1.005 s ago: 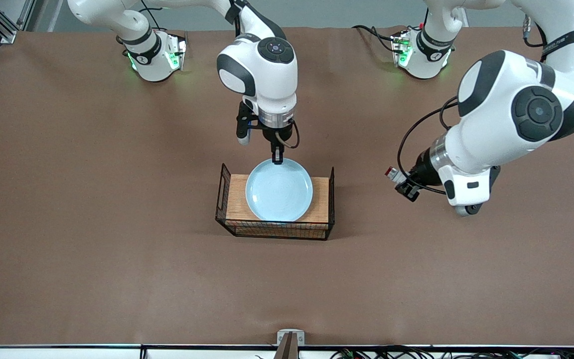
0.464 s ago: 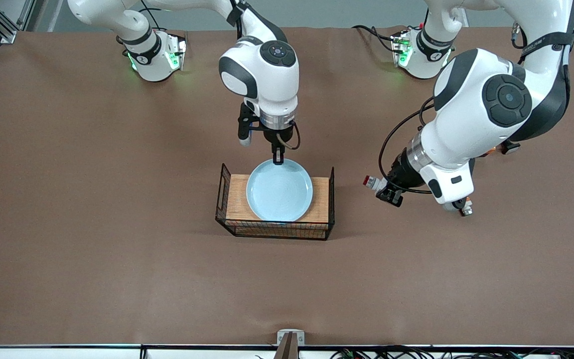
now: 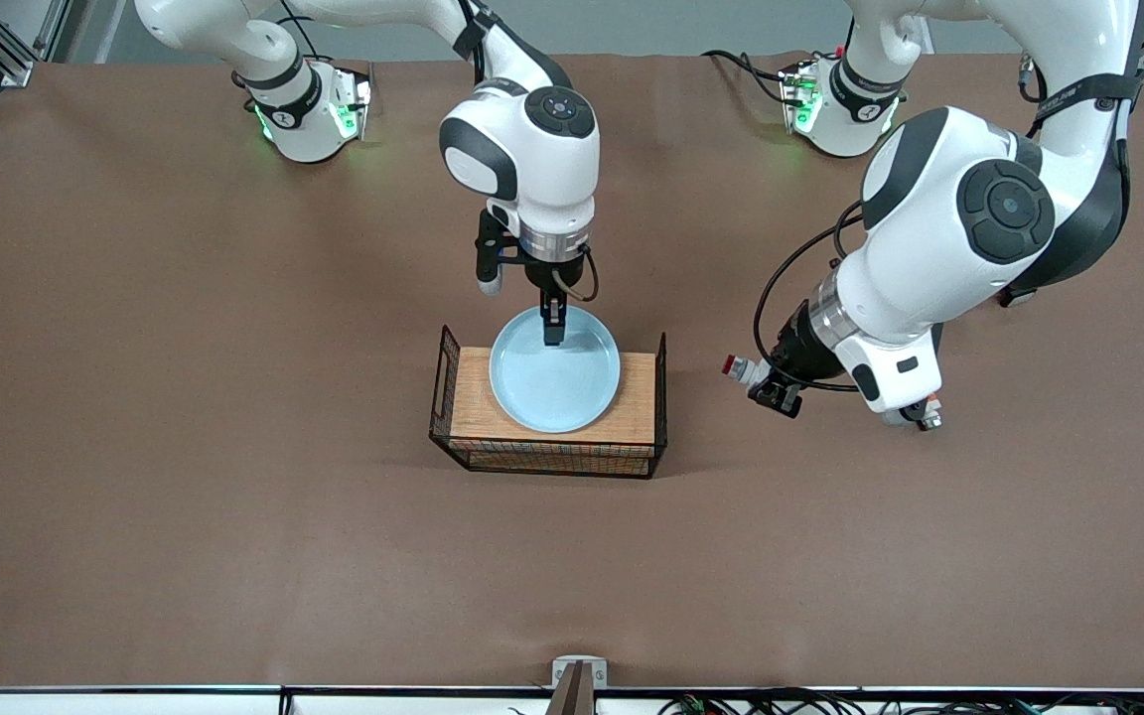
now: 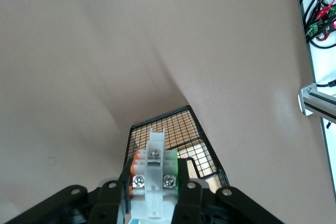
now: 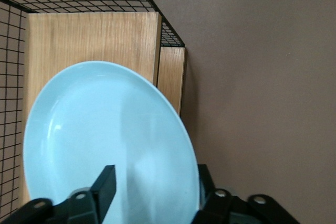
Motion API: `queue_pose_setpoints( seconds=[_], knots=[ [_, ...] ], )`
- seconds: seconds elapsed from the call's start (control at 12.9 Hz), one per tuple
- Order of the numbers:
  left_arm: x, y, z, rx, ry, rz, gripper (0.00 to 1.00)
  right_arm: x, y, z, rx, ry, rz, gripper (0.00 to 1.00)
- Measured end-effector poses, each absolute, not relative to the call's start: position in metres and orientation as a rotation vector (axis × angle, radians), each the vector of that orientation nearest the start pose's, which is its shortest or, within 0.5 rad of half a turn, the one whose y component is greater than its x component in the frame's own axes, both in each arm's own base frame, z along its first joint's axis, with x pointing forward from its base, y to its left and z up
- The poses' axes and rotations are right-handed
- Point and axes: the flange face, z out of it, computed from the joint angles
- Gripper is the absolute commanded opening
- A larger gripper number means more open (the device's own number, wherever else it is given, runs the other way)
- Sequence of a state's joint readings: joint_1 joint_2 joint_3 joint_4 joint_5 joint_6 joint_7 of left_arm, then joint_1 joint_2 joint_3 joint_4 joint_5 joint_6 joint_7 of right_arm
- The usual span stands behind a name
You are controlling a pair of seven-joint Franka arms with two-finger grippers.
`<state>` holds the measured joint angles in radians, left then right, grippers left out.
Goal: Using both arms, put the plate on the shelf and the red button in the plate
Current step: 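Carry the white switch with the left gripper toward the plate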
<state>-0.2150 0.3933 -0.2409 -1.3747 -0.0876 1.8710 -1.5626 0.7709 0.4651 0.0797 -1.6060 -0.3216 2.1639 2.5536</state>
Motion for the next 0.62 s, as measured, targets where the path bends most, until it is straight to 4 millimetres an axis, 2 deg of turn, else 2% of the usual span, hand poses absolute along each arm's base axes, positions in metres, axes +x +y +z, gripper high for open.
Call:
queue_pose_setpoints(
  seconds=[0.23,0.62],
  knots=[
    [0.621,-0.293,0.51,-2.755,-1.864,0.157,0.26,0.478,0.508,0.389,-2.115,2.088,-0.342,1.0],
    [0.608,-0.321,0.515,-2.676,-1.976,0.176,0.26,0.482,0.507,0.383,-2.121,2.094,-0.348,1.0]
  ],
)
